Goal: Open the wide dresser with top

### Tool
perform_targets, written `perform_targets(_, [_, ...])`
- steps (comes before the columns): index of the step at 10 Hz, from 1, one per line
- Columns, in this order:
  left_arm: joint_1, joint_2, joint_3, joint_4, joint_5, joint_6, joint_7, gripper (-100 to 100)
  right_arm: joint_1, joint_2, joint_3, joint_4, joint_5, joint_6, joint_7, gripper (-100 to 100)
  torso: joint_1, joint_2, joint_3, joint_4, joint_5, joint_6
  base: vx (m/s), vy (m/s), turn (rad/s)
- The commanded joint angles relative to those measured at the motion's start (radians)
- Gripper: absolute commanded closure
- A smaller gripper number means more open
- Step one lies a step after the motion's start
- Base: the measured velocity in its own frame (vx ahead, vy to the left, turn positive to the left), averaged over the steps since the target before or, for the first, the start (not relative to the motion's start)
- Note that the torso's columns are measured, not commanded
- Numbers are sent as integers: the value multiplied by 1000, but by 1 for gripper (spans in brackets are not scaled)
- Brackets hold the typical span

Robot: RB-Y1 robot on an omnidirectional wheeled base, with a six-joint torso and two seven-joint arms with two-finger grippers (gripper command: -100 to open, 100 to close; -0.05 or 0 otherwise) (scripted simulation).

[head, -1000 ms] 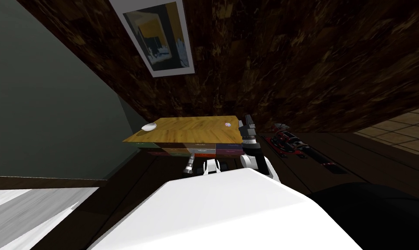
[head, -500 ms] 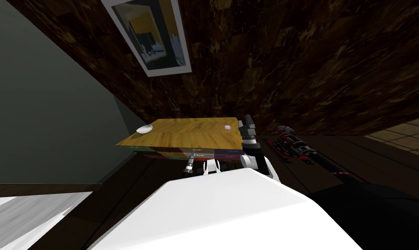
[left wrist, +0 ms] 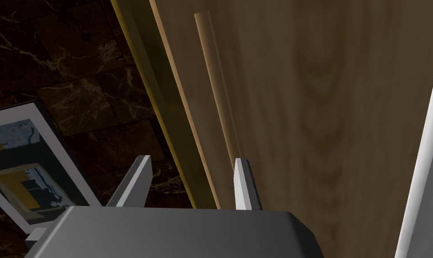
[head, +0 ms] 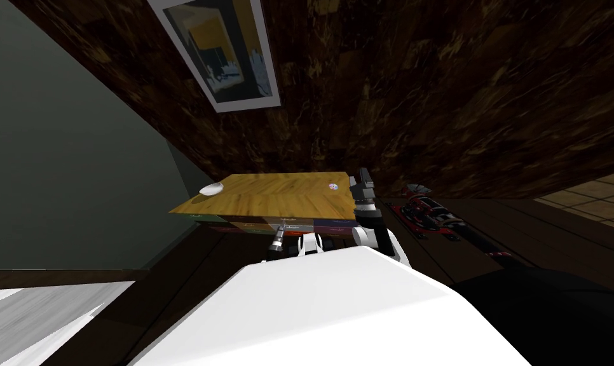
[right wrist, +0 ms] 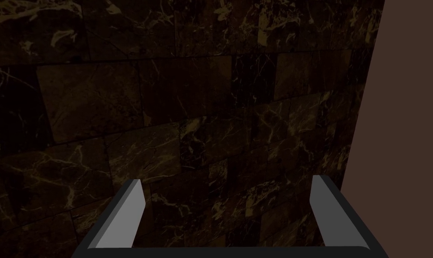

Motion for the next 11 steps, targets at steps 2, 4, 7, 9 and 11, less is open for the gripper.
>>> perform_targets(2, [-6, 10, -2, -13, -1, 15, 12, 100, 0, 0, 0, 0, 0, 0, 0, 0, 1, 5, 3, 1, 0, 0, -146, 11, 28])
perform_targets(4, [-12, 21, -5, -30, -3, 35, 26, 100, 0, 0, 0, 0, 0, 0, 0, 0, 0, 5, 3, 2, 0, 0, -186, 0, 21])
perform_targets(7, [-10, 13, -2, -26, 2, 38, 28, -100, 0, 0, 0, 0, 0, 0, 0, 0, 0, -5, -3, -1, 0, 0, -65, -9, -4])
perform_targets(9, [-11, 5, 1, -19, 7, 39, 28, -100, 0, 0, 0, 0, 0, 0, 0, 0, -1, -11, -7, -3, 0, 0, 162, -50, -13])
perform_targets(11, [-12, -4, 6, -10, 13, 39, 27, -100, 0, 0, 0, 0, 0, 0, 0, 0, -1, 0, 0, 0, 0, 0, 165, -63, -17])
